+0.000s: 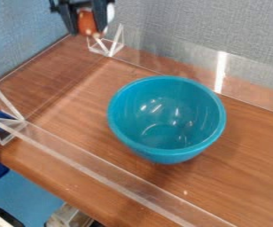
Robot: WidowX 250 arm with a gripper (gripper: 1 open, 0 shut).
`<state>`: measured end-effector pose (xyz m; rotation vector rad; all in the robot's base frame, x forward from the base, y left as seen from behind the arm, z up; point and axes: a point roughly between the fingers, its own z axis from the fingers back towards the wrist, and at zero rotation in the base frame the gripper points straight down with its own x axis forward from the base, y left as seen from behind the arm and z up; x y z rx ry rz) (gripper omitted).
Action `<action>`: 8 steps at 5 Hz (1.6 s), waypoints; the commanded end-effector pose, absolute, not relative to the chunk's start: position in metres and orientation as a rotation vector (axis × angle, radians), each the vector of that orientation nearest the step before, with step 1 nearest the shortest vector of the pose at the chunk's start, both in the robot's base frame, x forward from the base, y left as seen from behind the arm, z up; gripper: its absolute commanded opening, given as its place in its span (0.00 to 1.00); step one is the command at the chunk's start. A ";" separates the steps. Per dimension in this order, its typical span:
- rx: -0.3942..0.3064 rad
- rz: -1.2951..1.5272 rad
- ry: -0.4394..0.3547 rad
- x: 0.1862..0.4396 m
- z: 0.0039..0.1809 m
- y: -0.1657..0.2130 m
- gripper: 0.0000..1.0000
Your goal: Put the mushroom in the blue bowl
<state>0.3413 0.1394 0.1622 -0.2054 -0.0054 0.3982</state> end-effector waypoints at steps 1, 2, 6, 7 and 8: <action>-0.207 0.275 -0.070 0.333 0.195 0.102 0.00; -0.205 0.196 -0.037 0.331 0.184 0.072 0.00; -0.181 -0.105 0.050 0.292 0.162 -0.028 0.00; -0.169 -0.164 0.074 0.286 0.153 -0.047 0.00; -0.155 -0.151 0.104 0.287 0.142 -0.036 0.00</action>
